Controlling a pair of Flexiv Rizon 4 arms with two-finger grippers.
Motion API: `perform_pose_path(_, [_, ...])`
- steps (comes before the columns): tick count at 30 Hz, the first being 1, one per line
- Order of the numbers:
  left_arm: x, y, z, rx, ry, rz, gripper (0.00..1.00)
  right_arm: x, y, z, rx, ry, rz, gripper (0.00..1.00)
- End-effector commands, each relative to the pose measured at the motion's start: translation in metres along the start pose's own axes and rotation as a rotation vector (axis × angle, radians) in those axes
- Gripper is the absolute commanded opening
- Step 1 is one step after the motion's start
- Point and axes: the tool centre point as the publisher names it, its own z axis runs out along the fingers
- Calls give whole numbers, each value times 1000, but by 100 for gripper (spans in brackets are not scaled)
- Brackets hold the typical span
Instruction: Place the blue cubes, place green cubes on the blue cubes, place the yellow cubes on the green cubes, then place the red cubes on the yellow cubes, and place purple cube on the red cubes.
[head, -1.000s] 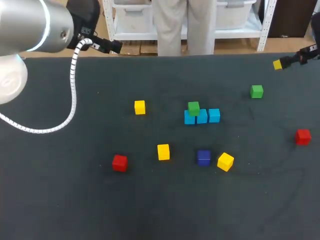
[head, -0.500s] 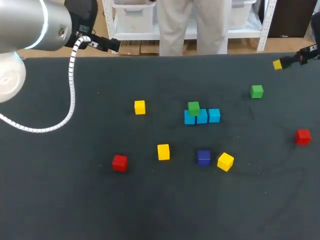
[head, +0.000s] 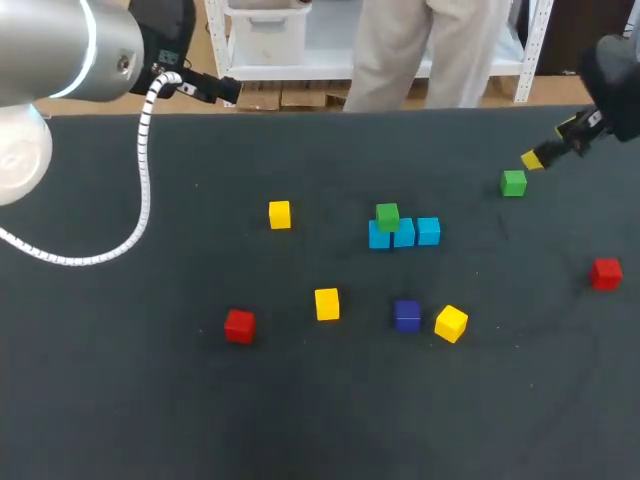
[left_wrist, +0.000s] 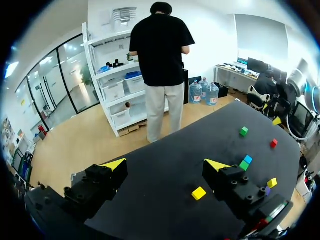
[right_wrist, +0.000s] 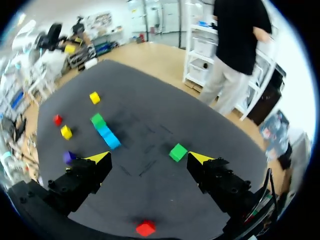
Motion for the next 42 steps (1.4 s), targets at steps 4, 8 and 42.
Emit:
perform_pose_path(4, [0,1,0,3,0,1,100,-6,-23,14,-59,269,-352,100])
perform_pose_path(8, [0,1,0,3,0,1,100,-13,-27,27,-86,325,-488,100])
perform_pose_path(42, [0,1,0,3,0,1,100,28,-62,116,-222,603,-840,100])
